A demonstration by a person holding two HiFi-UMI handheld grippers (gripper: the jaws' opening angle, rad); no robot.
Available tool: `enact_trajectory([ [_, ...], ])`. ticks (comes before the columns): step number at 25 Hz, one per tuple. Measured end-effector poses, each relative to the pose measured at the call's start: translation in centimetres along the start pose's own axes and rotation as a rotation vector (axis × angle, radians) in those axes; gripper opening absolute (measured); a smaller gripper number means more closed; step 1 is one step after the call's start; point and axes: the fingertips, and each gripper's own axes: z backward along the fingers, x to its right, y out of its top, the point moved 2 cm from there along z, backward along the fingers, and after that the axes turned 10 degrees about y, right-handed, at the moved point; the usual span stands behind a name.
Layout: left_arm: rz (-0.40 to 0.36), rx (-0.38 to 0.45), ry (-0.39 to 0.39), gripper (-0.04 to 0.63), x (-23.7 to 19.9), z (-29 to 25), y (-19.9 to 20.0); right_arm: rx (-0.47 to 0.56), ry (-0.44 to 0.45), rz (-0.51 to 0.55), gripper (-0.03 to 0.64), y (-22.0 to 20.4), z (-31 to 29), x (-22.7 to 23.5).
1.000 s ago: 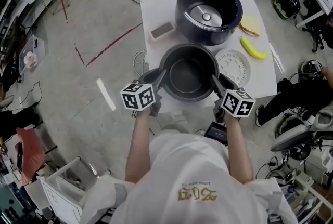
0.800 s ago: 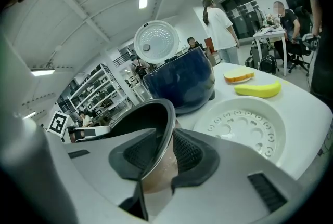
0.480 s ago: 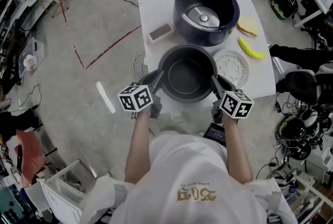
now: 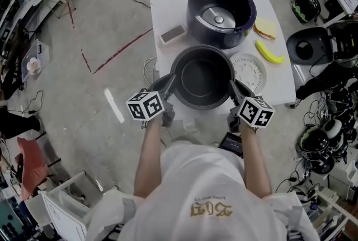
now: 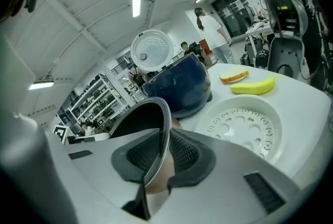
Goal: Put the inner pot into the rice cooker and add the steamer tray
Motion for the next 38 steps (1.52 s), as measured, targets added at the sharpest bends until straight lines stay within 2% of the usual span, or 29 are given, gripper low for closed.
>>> enact_trajectory([
  [13, 0.060, 0.134, -0.029, 0.067, 2.3, 3.6, 3.3, 0.097, 0.131, 0.037, 0.061, 4.3, 1.9, -4.7],
  [31, 0.030, 0.303, -0.095, 0.065, 6.3, 8.3, 10.0, 0.206, 0.260, 0.090, 0.061, 9.9, 3.9, -10.7],
  [38, 0.025, 0.320, -0.115, 0.064, 6.7, 8.0, 12.4, 0.237, 0.267, 0.103, 0.061, 11.9, 3.1, -11.7],
])
